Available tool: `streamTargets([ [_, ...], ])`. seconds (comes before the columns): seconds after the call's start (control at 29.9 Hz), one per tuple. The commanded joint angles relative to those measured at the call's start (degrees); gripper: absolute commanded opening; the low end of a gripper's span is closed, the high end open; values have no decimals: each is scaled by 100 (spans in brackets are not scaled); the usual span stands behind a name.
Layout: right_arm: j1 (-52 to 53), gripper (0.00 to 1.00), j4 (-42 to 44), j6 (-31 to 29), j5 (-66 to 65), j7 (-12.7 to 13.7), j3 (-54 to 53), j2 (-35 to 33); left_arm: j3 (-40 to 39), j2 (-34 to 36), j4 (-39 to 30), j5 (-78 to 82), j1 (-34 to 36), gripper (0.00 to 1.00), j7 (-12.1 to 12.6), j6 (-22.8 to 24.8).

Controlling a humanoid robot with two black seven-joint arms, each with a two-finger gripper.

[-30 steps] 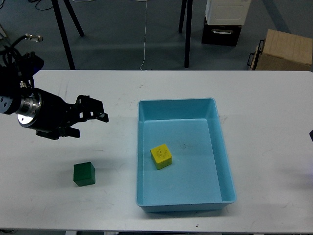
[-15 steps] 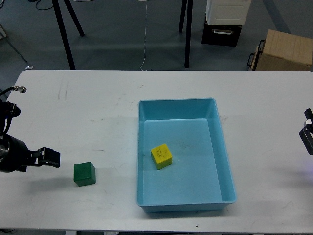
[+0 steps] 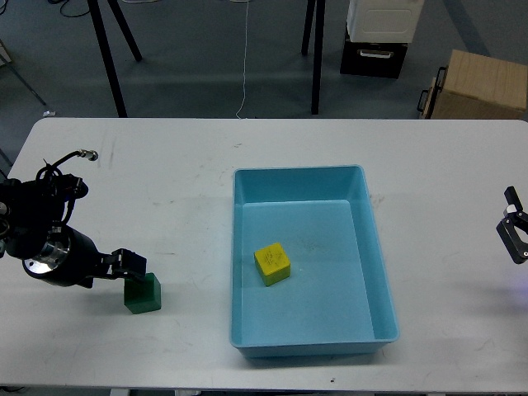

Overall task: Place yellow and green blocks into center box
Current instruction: 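Lower the left gripper around the green cube and close it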

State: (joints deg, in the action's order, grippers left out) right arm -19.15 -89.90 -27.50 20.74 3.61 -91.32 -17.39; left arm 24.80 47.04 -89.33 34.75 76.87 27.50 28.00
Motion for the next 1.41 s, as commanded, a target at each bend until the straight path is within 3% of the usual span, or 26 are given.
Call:
streamTargets([
  [0.0,-1,100,16,-1,-8,0,53,8,-10,-142,3,-117,21,100,1,0],
  [1.2,25,100,166,-1,-254,0,97,140,-98,-564,346,-311,-251,98,36,0],
  [1.31,25,100,174,-1,-254,8,97,140,-98,-564,346,-302,-269,93,27,0],
  [1.37,25,100,209,-1,-254,0,88,140,-98,-573,346,-302,-304,85,27,0],
])
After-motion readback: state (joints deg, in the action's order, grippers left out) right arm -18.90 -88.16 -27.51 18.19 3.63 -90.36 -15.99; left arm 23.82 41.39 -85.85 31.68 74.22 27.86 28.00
